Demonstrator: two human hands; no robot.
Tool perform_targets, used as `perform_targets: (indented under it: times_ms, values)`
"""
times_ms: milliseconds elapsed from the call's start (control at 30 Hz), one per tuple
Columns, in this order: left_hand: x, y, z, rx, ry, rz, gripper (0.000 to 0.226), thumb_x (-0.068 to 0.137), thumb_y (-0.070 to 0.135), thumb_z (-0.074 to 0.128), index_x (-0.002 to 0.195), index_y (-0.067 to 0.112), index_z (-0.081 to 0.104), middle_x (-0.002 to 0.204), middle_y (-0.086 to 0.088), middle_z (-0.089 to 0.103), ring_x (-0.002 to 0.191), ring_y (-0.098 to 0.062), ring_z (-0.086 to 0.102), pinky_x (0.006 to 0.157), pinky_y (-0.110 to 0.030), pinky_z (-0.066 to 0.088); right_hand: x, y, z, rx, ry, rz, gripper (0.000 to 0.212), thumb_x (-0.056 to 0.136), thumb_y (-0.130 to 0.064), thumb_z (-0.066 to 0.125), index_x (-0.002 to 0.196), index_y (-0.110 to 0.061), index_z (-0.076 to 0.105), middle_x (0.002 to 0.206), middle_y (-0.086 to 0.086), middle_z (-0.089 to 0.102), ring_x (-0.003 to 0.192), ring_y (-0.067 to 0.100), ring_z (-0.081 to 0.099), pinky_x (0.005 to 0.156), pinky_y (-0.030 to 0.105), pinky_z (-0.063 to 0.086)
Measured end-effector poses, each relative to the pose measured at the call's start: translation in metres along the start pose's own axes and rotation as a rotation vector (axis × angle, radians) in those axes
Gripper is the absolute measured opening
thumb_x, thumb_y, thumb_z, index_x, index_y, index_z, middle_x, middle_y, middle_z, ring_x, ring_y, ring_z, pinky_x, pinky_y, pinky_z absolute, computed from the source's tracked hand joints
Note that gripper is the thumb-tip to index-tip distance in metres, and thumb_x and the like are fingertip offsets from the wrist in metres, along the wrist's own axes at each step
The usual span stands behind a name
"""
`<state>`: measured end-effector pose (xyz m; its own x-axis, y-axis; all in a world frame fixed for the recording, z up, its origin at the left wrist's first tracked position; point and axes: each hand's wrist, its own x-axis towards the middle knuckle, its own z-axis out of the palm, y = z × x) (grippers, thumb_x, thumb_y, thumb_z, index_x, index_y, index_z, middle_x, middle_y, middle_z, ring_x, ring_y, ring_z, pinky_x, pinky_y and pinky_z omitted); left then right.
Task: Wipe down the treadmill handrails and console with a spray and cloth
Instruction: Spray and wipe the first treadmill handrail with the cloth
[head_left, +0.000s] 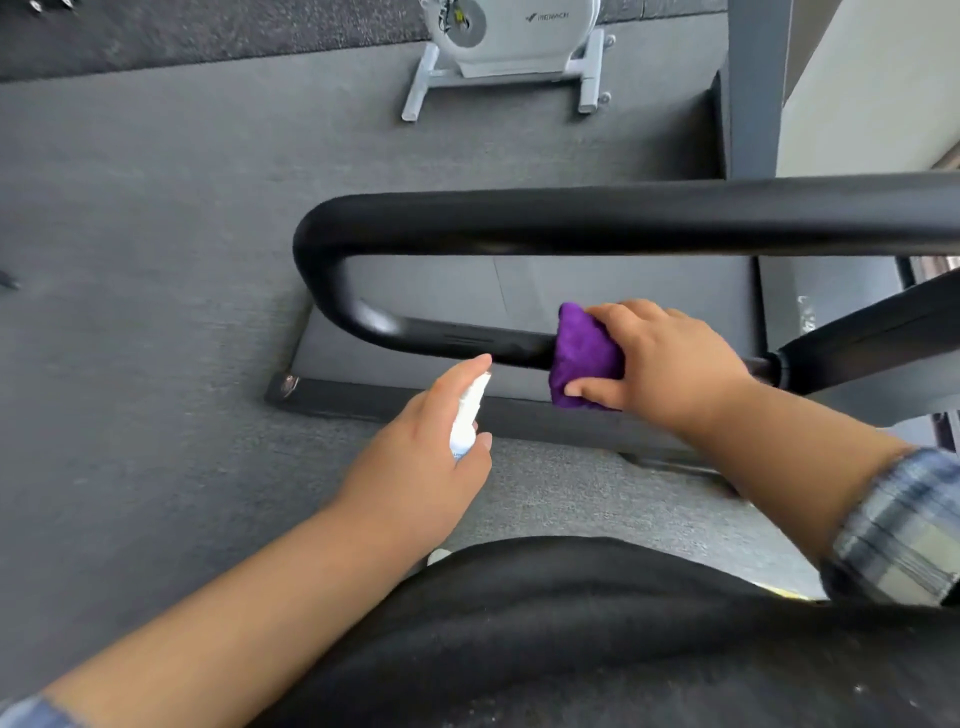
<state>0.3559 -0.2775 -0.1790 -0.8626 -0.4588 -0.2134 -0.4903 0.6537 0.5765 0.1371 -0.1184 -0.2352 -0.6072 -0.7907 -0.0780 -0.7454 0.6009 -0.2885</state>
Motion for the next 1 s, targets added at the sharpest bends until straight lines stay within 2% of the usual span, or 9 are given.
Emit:
perform_targets:
  times_ms: [133, 300, 433, 567, 667, 767, 867, 933, 1000]
  values:
    - [-0.002, -0.018, -0.011, 0.000, -0.017, -0.001, 0.064, 0.094, 0.040, 0.056, 0.130, 0.076, 0.016, 0.142, 0.024, 0.044, 0.118, -0.004, 0.048, 0.091, -0.024, 0.035, -0.011, 0.010, 0.003, -0.099, 0.034, 0.042, 0.105, 0.065, -0.095, 0.043, 0.145, -0.027, 0.036, 0.136, 0.005, 0.055, 0.115, 0.035, 0.059, 0.094, 0.050, 0.049]
    - [-0.003, -0.041, -0.025, -0.004, -0.036, 0.002, 0.063, 0.093, 0.041, 0.055, 0.129, 0.076, 0.017, 0.128, 0.023, 0.051, 0.107, -0.001, 0.048, 0.087, -0.024, 0.037, 0.013, -0.029, 0.012, -0.145, 0.053, -0.002, 0.098, 0.069, -0.085, 0.051, 0.146, -0.027, 0.035, 0.131, 0.003, 0.059, 0.109, 0.033, 0.062, 0.087, 0.047, 0.052]
    - [0.001, -0.055, -0.035, -0.015, -0.016, 0.018, 0.063, 0.093, 0.040, 0.057, 0.128, 0.076, 0.019, 0.130, 0.026, 0.048, 0.101, 0.014, 0.043, 0.086, -0.019, 0.035, 0.046, -0.090, 0.026, -0.158, 0.088, -0.068, 0.097, 0.074, -0.080, 0.057, 0.149, -0.024, 0.033, 0.135, 0.003, 0.057, 0.113, 0.033, 0.061, 0.089, 0.046, 0.052]
    - [0.010, -0.069, -0.047, -0.011, 0.051, 0.049, 0.065, 0.092, 0.034, 0.061, 0.130, 0.069, 0.021, 0.131, 0.018, 0.054, 0.106, 0.007, 0.046, 0.086, -0.016, 0.036, 0.085, -0.158, 0.035, -0.116, 0.105, -0.150, 0.085, 0.086, -0.066, 0.048, 0.154, -0.020, 0.026, 0.141, 0.005, 0.052, 0.116, 0.033, 0.058, 0.091, 0.046, 0.049]
    - [0.011, -0.083, -0.056, 0.007, 0.047, 0.072, 0.066, 0.091, 0.033, 0.062, 0.130, 0.067, 0.021, 0.129, 0.020, 0.053, 0.106, 0.008, 0.044, 0.082, 0.004, 0.030, 0.094, -0.172, 0.037, -0.013, 0.088, -0.150, 0.079, 0.089, -0.061, 0.043, 0.155, -0.021, 0.025, 0.145, 0.002, 0.050, 0.121, 0.030, 0.055, 0.094, 0.044, 0.048]
    - [0.012, -0.096, -0.066, 0.001, 0.034, 0.102, 0.065, 0.091, 0.035, 0.061, 0.131, 0.067, 0.021, 0.128, 0.018, 0.055, 0.108, 0.004, 0.046, 0.081, 0.004, 0.030, 0.088, -0.171, 0.033, 0.377, 0.197, -0.084, 0.074, 0.089, -0.064, 0.052, 0.149, -0.023, 0.037, 0.140, 0.000, 0.054, 0.124, 0.022, 0.053, 0.098, 0.037, 0.044]
    - [0.017, -0.105, -0.073, -0.013, 0.024, 0.145, 0.067, 0.091, 0.033, 0.063, 0.128, 0.068, 0.021, 0.119, 0.021, 0.055, 0.103, 0.007, 0.047, 0.082, -0.002, 0.035, 0.089, -0.187, 0.036, 0.585, 0.289, -0.081, 0.067, 0.088, -0.060, 0.062, 0.136, -0.016, 0.044, 0.125, 0.001, 0.057, 0.108, 0.021, 0.057, 0.087, 0.032, 0.044]
    - [0.019, -0.109, -0.077, -0.014, 0.011, 0.207, 0.069, 0.090, 0.027, 0.067, 0.127, 0.064, 0.023, 0.108, 0.024, 0.055, 0.099, 0.013, 0.049, 0.082, -0.004, 0.035, 0.093, -0.203, 0.042, 0.538, 0.296, -0.069, 0.065, 0.086, -0.063, 0.065, 0.125, -0.016, 0.044, 0.109, -0.001, 0.058, 0.090, 0.024, 0.059, 0.078, 0.036, 0.045]
    - [0.019, -0.114, -0.081, -0.024, 0.006, 0.263, 0.072, 0.089, 0.019, 0.070, 0.128, 0.061, 0.026, 0.104, 0.024, 0.053, 0.096, 0.019, 0.049, 0.082, 0.002, 0.032, 0.097, -0.211, 0.045, 0.446, 0.352, -0.025, 0.060, 0.084, -0.067, 0.064, 0.116, -0.020, 0.045, 0.093, -0.008, 0.053, 0.078, 0.018, 0.055, 0.075, 0.037, 0.044]
